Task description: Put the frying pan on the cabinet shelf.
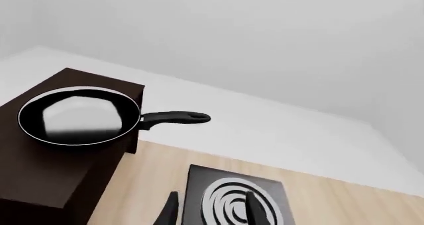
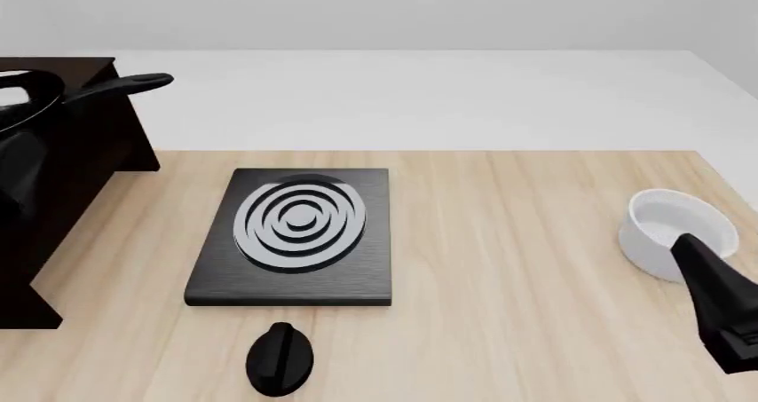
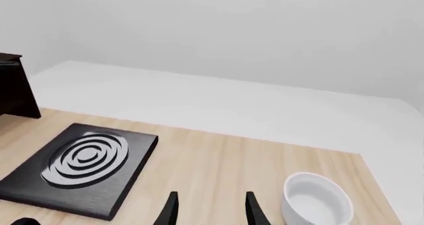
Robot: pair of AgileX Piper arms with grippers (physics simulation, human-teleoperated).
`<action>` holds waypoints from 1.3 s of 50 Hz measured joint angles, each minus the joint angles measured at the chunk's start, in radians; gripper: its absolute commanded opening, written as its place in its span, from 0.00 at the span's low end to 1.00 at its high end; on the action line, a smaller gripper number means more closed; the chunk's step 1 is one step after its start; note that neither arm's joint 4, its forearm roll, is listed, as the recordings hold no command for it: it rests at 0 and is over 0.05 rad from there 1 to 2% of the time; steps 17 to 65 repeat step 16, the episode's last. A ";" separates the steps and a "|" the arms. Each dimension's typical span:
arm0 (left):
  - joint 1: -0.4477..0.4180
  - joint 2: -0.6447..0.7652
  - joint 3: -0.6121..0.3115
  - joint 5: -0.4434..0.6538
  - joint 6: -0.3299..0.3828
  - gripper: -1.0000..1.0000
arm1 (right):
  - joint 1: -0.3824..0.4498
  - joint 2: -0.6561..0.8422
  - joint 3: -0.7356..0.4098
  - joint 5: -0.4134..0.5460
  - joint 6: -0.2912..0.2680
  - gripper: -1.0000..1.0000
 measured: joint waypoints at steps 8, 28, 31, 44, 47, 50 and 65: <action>-0.009 -0.074 0.013 0.068 0.044 1.00 | -0.014 -0.033 -0.005 0.034 0.012 1.00; -0.016 -0.139 0.035 0.129 0.069 1.00 | -0.023 -0.067 -0.005 0.067 0.023 1.00; -0.016 -0.139 0.035 0.129 0.069 1.00 | -0.023 -0.067 -0.005 0.067 0.023 1.00; -0.016 -0.139 0.035 0.129 0.069 1.00 | -0.023 -0.067 -0.005 0.067 0.023 1.00; -0.016 -0.139 0.035 0.129 0.069 1.00 | -0.023 -0.067 -0.005 0.067 0.023 1.00; -0.016 -0.139 0.035 0.129 0.069 1.00 | -0.023 -0.067 -0.005 0.067 0.023 1.00; -0.016 -0.139 0.035 0.129 0.069 1.00 | -0.023 -0.067 -0.005 0.067 0.023 1.00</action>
